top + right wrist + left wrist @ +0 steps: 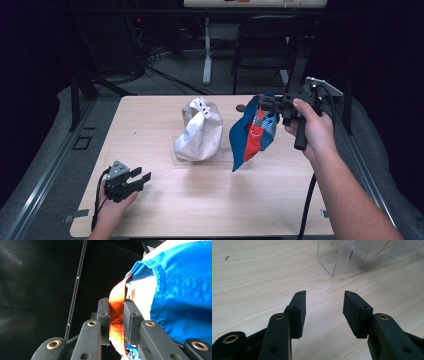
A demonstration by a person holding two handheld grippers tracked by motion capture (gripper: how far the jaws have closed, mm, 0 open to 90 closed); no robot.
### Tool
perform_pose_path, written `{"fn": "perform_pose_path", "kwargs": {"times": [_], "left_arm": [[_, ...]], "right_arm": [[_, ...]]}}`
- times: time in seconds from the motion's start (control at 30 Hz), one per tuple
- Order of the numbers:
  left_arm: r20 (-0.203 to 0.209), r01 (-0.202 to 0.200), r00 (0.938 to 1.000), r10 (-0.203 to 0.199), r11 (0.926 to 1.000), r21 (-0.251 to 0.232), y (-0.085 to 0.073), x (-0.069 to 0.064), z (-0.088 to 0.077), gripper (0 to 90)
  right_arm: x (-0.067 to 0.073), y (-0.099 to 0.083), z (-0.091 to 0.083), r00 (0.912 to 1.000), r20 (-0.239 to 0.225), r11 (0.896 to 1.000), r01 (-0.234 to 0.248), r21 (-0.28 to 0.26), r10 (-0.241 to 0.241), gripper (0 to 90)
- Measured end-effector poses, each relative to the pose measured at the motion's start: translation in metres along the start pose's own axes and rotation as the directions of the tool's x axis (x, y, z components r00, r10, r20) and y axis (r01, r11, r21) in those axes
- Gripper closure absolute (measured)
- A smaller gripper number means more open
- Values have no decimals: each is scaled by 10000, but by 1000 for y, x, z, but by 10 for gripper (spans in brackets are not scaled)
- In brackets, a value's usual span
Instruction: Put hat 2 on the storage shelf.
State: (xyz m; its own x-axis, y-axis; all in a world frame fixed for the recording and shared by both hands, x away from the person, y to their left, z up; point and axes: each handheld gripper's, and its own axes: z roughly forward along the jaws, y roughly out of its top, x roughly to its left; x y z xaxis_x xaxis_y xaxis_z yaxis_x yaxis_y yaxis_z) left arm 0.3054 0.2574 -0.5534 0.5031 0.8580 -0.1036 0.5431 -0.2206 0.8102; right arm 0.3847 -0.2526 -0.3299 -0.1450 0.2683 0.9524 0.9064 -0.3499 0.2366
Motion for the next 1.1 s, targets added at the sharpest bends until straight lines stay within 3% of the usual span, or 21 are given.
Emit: {"fn": "perform_pose_path", "kwargs": {"times": [0.5, 1.1], "left_arm": [[8, -14, 10000, 14, 9999, 141, 0, 1, 0, 538], [0, -12, 10000, 12, 9999, 114, 0, 1, 1, 538]], "right_arm": [[2, 32, 16, 9997, 215, 9995, -83, -313, 90, 776], [-11, 43, 23, 9949, 1002, 9986, -34, -531, 88, 775]]}}
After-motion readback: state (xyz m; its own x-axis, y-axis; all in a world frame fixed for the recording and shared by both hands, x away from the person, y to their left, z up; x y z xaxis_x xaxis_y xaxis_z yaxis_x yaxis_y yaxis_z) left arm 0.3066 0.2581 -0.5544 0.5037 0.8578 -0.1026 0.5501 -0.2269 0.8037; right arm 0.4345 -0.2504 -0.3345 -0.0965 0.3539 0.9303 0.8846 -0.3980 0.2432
